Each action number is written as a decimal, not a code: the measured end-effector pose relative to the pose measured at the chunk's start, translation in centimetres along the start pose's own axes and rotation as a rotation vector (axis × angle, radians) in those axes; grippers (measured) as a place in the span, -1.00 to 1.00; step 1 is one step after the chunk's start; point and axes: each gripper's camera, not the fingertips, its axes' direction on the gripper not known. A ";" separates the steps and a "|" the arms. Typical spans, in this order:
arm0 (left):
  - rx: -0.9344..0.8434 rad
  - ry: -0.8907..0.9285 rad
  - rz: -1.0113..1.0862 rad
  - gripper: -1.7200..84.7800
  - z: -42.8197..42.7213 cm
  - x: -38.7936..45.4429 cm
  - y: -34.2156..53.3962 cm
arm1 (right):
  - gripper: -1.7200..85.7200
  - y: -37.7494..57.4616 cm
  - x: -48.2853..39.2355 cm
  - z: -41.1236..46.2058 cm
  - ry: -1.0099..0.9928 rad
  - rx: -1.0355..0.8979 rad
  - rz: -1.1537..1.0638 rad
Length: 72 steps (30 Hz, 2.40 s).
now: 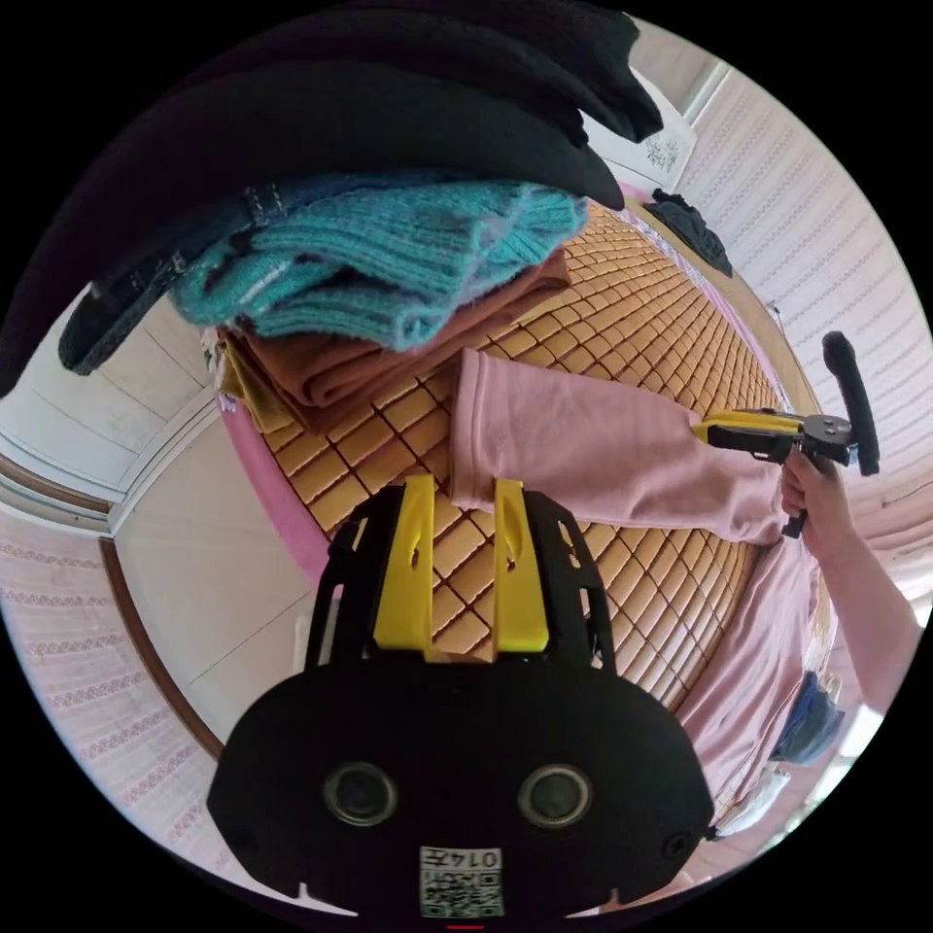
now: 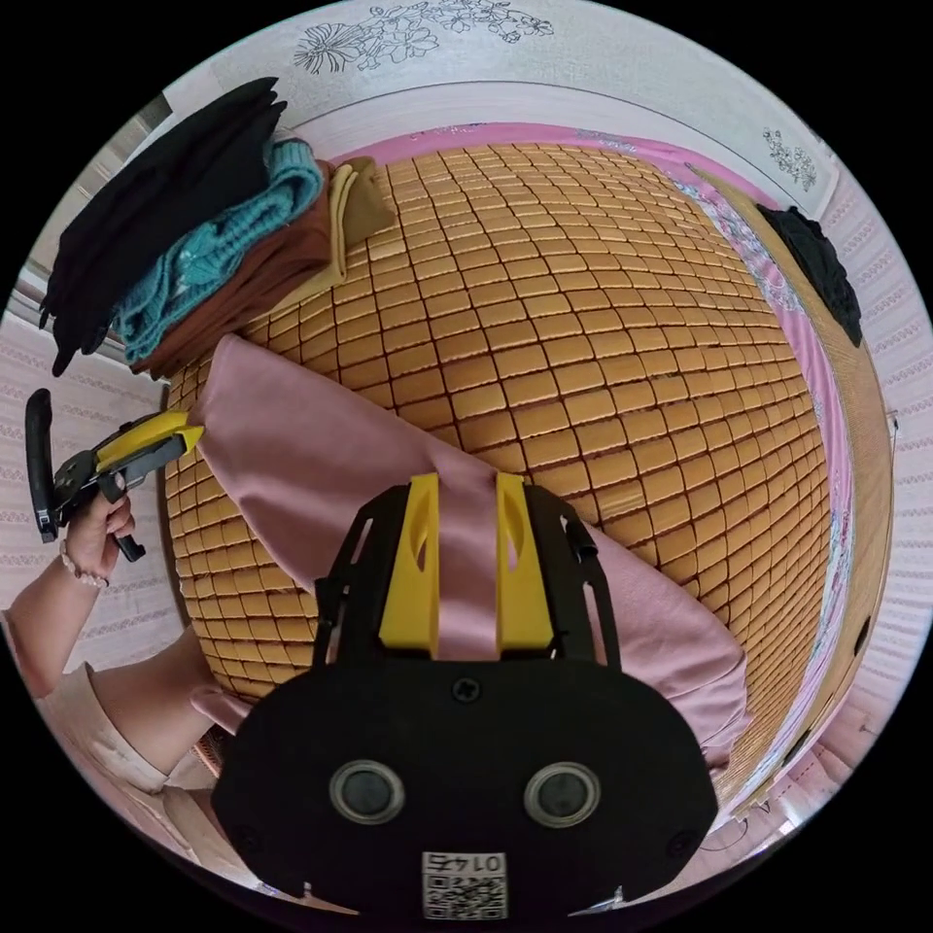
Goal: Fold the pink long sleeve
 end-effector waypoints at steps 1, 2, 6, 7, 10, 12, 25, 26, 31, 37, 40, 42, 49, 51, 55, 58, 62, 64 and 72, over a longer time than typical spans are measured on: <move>-0.001 -0.009 0.024 -0.79 0.0 0.3 0.0 | -0.82 0.8 -0.3 -0.1 0.032 0.031 -0.004; -0.024 0.005 0.057 -0.82 0.2 0.8 -0.2 | -0.83 1.2 -0.3 0.1 0.028 0.019 -0.006; 0.023 0.050 0.072 -0.85 -0.5 1.8 -0.2 | -0.93 4.9 1.1 -0.6 -0.019 0.057 0.056; 0.045 0.071 0.079 -0.85 -1.0 2.1 -0.1 | -0.94 6.5 2.0 -1.5 -0.053 0.101 0.081; 0.152 0.312 0.185 -0.87 -4.1 4.1 0.5 | -0.96 12.6 5.4 -5.0 -0.175 0.278 0.192; 0.165 0.750 0.359 -0.87 -6.1 7.1 0.9 | -0.96 17.7 7.8 -7.3 -0.217 0.403 0.287; -0.584 1.338 1.171 -0.86 -3.9 36.8 20.4 | -0.93 66.9 14.8 -11.0 -0.178 0.286 1.095; -0.648 1.208 1.259 -0.86 -2.6 38.4 23.8 | -0.92 69.2 14.6 -10.3 -0.205 0.251 1.137; -0.855 1.124 1.409 -0.87 -0.7 41.5 31.3 | -0.82 82.5 10.2 -7.6 -0.352 0.178 1.364; -0.630 0.886 1.426 -0.89 -1.4 44.0 31.3 | -0.77 83.4 6.8 -6.8 -0.391 0.161 1.240; -0.508 0.683 1.356 -0.90 0.4 45.2 29.6 | -0.77 79.7 5.2 -7.4 -0.316 0.164 1.018; -0.415 0.532 1.324 -0.88 2.2 46.8 28.4 | -0.75 78.0 4.4 -6.5 -0.216 0.091 0.934; -0.304 0.493 1.262 -0.87 6.0 54.1 26.1 | -0.92 91.0 6.2 -6.5 -0.401 0.154 1.431; -0.283 0.473 1.267 -0.87 6.7 56.6 26.2 | -0.93 95.8 6.1 -6.5 -0.427 0.098 1.512; -0.216 0.377 1.207 -0.89 7.0 57.4 25.3 | -0.95 102.1 5.2 -6.8 -0.418 -0.004 1.545; -0.200 0.355 1.102 -0.94 7.5 56.4 23.6 | -0.95 102.5 5.0 -6.9 -0.456 0.080 1.481; -0.241 0.268 1.116 -0.98 9.8 56.6 23.8 | -0.96 100.6 5.1 -4.3 -0.459 0.021 1.409; -0.213 0.276 1.156 -0.98 10.4 56.9 24.7 | -0.98 100.0 4.1 -2.8 -0.390 -0.065 1.420; -0.096 0.382 1.288 -0.93 4.2 62.7 26.8 | -0.97 104.9 1.5 -6.1 -0.166 -0.090 1.461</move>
